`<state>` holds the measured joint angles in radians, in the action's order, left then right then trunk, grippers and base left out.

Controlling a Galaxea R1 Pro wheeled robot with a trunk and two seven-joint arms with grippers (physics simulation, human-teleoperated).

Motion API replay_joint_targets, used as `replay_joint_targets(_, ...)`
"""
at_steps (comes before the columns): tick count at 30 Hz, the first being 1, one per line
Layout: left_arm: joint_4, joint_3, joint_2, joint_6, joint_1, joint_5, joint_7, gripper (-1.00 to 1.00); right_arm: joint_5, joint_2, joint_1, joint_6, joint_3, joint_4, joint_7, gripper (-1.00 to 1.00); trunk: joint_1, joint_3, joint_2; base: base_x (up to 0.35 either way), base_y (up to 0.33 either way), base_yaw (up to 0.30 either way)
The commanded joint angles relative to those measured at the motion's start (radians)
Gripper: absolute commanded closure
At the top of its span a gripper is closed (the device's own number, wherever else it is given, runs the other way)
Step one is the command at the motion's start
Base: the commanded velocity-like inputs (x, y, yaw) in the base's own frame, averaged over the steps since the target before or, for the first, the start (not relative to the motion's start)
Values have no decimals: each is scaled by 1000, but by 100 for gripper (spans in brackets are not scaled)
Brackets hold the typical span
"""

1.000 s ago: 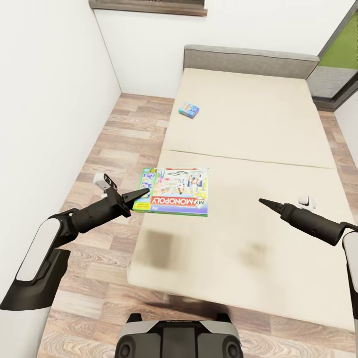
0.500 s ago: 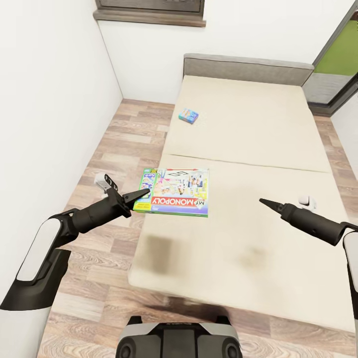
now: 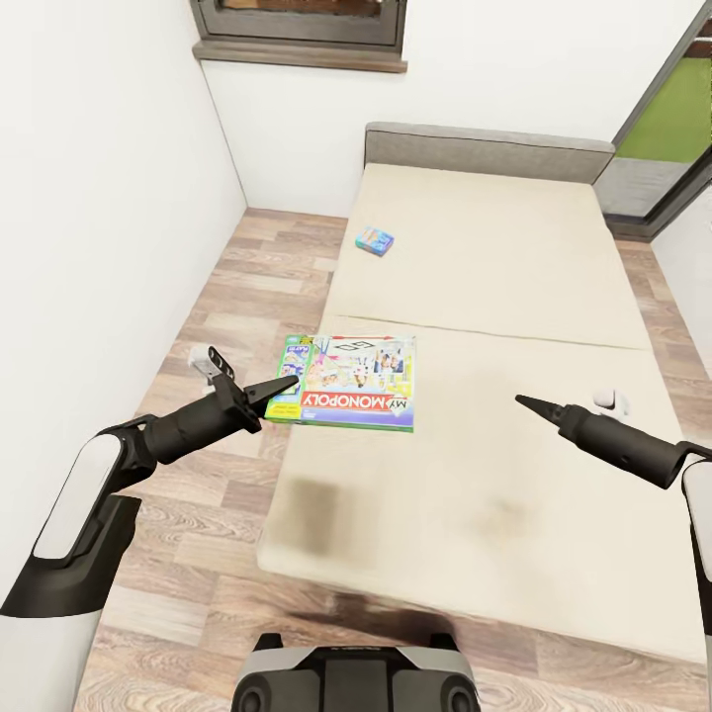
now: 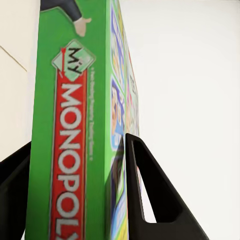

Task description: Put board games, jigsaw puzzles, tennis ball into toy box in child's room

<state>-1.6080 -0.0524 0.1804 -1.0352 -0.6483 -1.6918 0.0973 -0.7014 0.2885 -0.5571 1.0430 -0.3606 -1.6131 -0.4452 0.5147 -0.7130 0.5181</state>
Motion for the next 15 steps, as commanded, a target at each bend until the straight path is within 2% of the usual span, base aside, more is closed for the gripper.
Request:
replay_joint_targets(1, 0, -1, 0, -1, -1, 9, 10, 100, 10, 0, -1, 4, -1, 0, -10, -100, -3, 4, -6, 0, 0, 0)
replay_joint_targets(15, 0, -1, -1, 0, -2, 10, 10, 100, 9, 2, 0, 4, -1, 0, -11, -100, -57, 71, -104, 0, 0, 0)
